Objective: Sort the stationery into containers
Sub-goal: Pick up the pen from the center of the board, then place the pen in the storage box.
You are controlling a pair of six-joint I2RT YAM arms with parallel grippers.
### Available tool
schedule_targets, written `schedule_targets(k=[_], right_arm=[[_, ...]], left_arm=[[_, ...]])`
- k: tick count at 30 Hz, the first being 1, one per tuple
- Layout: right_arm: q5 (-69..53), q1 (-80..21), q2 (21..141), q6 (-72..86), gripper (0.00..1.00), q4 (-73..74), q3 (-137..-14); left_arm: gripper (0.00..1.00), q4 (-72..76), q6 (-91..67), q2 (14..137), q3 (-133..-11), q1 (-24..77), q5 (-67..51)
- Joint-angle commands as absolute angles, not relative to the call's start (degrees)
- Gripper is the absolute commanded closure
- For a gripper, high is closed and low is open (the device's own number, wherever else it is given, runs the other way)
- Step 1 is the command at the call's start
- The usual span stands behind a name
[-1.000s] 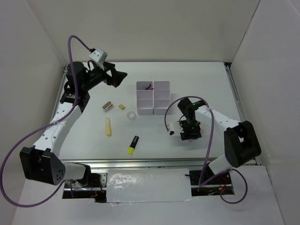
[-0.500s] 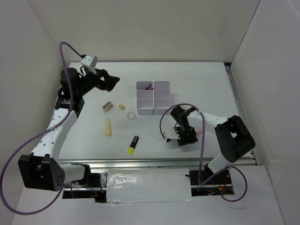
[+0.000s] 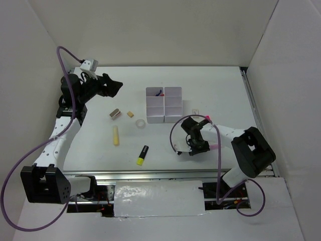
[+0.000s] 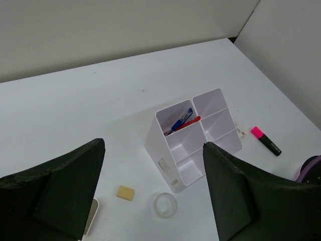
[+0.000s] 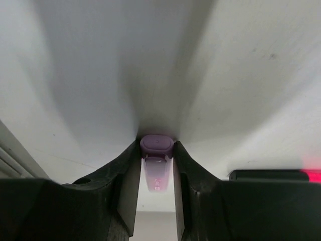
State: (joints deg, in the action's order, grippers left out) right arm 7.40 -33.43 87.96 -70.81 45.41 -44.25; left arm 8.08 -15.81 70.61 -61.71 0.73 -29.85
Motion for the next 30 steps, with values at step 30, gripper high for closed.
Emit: schedule_targets(k=[30], right_arm=[[-29.63,-13.35,88.59,10.64,1.0,-17.65,-74.98]], left_arm=[[0.1,8.62,-20.75,60.03,-47.38,-6.68,-26.02]])
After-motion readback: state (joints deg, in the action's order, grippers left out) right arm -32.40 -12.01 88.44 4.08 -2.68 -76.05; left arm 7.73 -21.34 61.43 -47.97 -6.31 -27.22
